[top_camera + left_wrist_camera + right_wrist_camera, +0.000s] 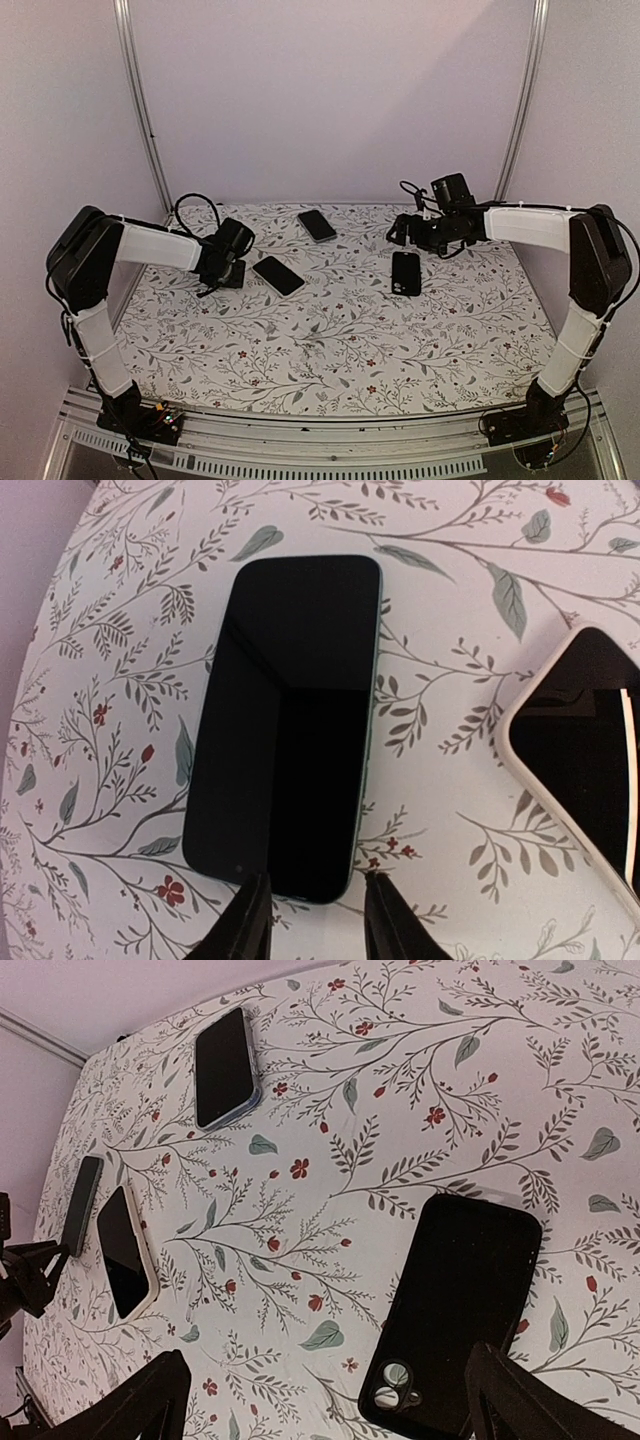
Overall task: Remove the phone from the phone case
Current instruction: Place the phone at the center of the board, then pick up the phone at the center of the board.
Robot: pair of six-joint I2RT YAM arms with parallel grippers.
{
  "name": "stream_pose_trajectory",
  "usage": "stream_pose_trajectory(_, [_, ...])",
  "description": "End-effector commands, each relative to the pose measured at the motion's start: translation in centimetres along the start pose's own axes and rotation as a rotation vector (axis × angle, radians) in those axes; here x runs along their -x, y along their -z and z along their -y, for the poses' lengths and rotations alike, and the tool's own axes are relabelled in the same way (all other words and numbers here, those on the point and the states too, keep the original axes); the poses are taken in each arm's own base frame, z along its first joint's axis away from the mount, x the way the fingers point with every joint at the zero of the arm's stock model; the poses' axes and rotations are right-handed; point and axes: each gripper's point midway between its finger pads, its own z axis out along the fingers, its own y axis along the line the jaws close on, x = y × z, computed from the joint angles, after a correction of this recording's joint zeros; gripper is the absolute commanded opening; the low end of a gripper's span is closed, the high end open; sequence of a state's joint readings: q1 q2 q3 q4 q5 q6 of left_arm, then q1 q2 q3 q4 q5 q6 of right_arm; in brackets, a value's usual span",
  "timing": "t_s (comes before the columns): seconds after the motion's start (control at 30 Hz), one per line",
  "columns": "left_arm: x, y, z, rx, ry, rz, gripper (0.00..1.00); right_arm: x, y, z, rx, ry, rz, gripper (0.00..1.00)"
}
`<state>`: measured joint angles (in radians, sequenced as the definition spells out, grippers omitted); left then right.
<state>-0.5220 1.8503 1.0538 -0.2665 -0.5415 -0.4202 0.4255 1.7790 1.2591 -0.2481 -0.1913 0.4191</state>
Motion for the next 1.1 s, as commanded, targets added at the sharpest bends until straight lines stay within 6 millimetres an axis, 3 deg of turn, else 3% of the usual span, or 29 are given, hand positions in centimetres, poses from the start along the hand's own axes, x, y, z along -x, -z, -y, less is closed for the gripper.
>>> stream_pose_trajectory(0.0, [0.4,0.4,0.8,-0.026,0.005,0.003,0.35,-0.3,-0.6,-1.4,0.02,0.039,-0.023,0.99])
stream_pose_trajectory(0.43, [4.3,4.4,1.6,-0.153,0.077,0.076,0.58,-3.0,-3.0,-5.6,0.062,0.166,-0.111,0.99])
stream_pose_trajectory(0.53, [5.1,5.5,1.9,-0.195,0.1,0.091,0.68,-3.9,-3.6,-6.7,0.072,0.201,-0.132,0.99])
stream_pose_trajectory(1.07, [8.0,10.4,2.5,-0.373,0.168,0.16,0.97,-8.9,-6.3,-12.6,0.09,0.419,-0.183,0.99])
